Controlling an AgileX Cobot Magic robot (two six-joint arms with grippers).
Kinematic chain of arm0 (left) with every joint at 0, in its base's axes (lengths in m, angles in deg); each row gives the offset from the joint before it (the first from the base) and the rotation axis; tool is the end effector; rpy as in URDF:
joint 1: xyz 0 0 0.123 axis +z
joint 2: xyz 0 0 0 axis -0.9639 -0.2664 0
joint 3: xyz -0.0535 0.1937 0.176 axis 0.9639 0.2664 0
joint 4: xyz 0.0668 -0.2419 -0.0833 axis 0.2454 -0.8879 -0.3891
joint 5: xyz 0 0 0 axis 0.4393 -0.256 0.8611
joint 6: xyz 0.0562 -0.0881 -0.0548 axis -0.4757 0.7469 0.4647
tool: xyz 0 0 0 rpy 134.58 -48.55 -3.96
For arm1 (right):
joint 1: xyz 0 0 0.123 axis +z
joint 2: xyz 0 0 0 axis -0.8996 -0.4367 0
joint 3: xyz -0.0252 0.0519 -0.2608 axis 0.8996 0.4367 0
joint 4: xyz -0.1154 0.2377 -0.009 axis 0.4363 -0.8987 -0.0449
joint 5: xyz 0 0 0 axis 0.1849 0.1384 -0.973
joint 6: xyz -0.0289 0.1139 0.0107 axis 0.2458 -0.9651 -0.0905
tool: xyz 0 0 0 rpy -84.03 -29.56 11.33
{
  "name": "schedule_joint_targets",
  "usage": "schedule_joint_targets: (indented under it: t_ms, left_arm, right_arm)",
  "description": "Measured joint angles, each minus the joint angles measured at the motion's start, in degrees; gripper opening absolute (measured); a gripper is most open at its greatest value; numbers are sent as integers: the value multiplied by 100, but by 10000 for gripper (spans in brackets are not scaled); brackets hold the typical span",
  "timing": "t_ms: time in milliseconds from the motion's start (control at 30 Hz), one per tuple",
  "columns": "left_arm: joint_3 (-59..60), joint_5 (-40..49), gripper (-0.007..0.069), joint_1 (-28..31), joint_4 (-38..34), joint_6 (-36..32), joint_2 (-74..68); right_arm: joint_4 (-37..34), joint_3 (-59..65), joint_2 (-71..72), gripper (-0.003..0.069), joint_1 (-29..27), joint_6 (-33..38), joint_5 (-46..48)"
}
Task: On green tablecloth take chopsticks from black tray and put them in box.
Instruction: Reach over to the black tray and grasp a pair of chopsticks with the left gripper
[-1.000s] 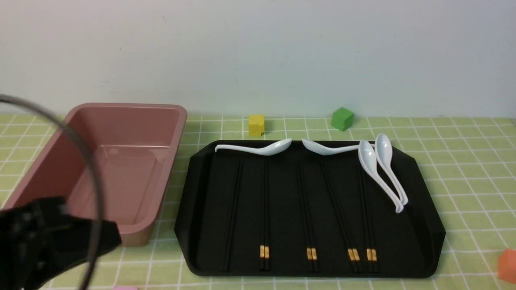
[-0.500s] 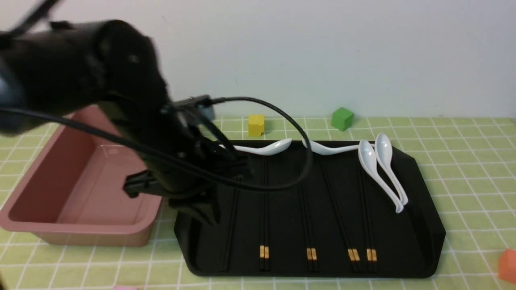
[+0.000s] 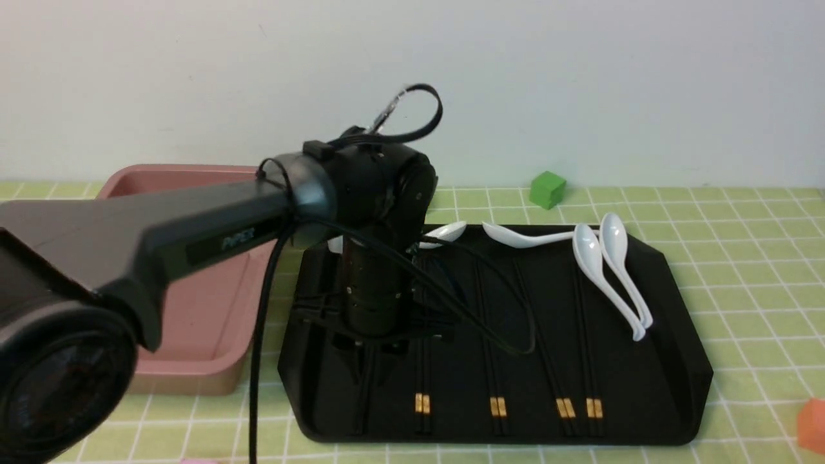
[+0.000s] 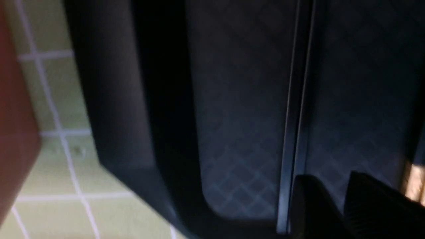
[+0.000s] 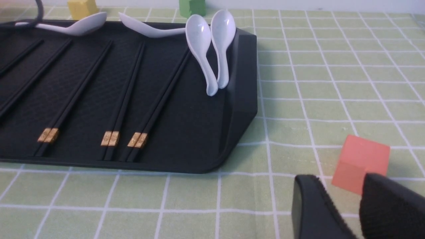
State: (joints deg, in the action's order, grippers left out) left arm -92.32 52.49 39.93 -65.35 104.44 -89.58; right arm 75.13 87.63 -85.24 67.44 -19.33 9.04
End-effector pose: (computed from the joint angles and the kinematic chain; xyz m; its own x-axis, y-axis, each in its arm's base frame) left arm 0.3595 -0.2392 0.1363 -0.9974 0.0507 -0.0517 0.0486 0.9980 0.0414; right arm 0.1093 0.0077 0.1673 -0.2848 0.0463 -0.9575 -0.0510 0.9967 0.0634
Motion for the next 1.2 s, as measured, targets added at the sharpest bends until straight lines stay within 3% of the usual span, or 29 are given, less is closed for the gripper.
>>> schedule_joint_targets:
  t_ms: [200,767,933,1067,1200]
  left_arm:
    - [-36,-525,252,69,454,53,-35]
    - [-89,-893,255,474,-121,-208,-444]
    - [-141,-870,208,474,-193,-208,-490]
    - [-141,-879,90,496,-346,-208,-490]
    - [-141,-885,82,532,-578,-208,-432]
  right_arm:
    - [5,0,0,240,0,0,0]
    - [5,0,0,240,0,0,0]
    - [5,0,0,240,0,0,0]
    - [5,0,0,240,0,0,0]
    - [5,0,0,240,0,0,0]
